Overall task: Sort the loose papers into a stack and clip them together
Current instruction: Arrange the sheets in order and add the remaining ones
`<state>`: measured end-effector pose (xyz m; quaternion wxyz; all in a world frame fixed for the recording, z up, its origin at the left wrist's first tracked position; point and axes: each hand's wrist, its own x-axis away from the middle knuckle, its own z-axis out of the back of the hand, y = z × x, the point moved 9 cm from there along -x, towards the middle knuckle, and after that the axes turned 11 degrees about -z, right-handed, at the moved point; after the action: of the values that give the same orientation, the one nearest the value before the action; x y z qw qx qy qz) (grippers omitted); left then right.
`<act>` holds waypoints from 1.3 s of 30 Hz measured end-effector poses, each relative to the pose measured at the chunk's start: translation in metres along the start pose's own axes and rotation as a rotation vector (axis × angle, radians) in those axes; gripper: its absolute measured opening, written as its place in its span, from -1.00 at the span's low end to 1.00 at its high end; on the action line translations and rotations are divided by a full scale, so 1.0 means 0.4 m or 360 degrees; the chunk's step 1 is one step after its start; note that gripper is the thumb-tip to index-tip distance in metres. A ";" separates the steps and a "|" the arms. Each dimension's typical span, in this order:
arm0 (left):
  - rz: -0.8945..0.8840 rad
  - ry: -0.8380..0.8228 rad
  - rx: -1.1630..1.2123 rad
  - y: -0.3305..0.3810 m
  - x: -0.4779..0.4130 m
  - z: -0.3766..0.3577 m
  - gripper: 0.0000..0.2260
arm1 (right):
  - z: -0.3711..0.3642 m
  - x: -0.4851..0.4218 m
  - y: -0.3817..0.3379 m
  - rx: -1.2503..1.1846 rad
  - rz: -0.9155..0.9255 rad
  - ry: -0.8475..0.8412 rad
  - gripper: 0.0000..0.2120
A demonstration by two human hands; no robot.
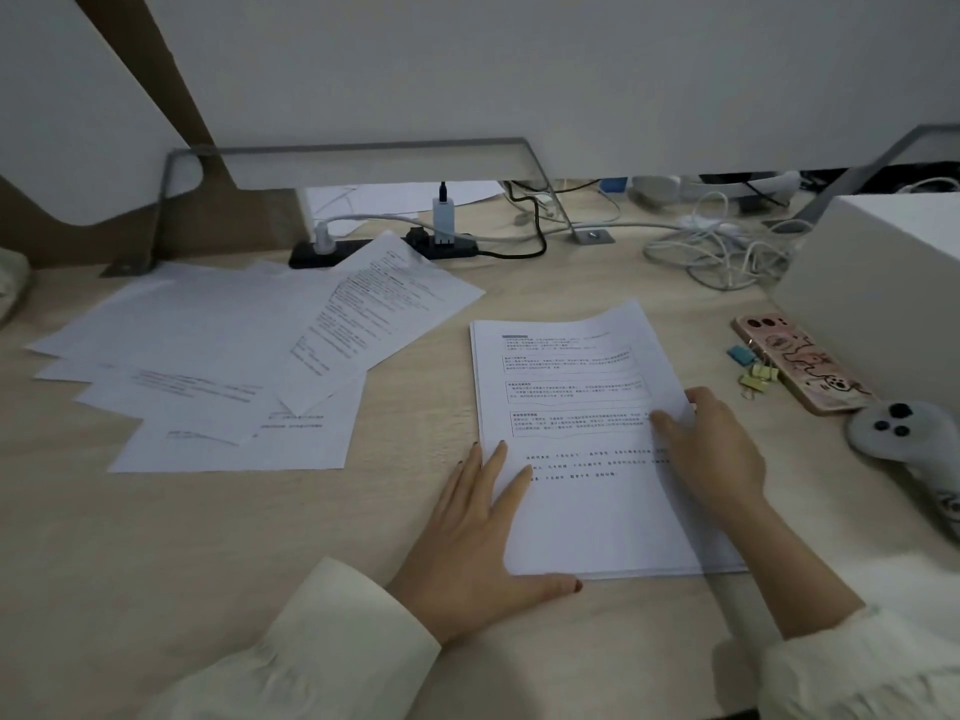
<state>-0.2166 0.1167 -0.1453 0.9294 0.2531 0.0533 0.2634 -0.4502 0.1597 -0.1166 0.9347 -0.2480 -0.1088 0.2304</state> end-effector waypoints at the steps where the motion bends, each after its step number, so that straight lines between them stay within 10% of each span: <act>1: -0.0007 -0.0007 -0.0007 0.001 0.001 0.001 -0.11 | 0.002 0.001 -0.004 0.0055 0.0028 0.0033 -0.54; 14: -0.0027 -0.0097 0.0003 -0.005 -0.020 0.023 -0.10 | -0.024 0.011 -0.106 0.0388 0.0240 -0.0112 -0.47; 23: 0.0410 0.0723 -0.0107 -0.379 0.089 0.362 -0.55 | -0.177 0.203 -0.504 0.0304 0.1045 -0.0529 -0.58; 34: 0.0963 0.0622 -0.0394 -0.670 0.248 0.353 0.08 | -0.514 0.433 -0.887 0.0416 0.1508 -0.0839 -0.48; 39: 0.0905 0.0709 -0.0396 -0.674 0.252 0.359 -0.20 | -0.593 0.463 -0.921 0.0707 0.1606 -0.0725 -0.55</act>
<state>0.0278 -0.0923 -0.1520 0.8084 0.0795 0.1493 0.5637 -0.0750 -0.1325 -0.1134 0.6923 -0.0119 -0.1246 0.7106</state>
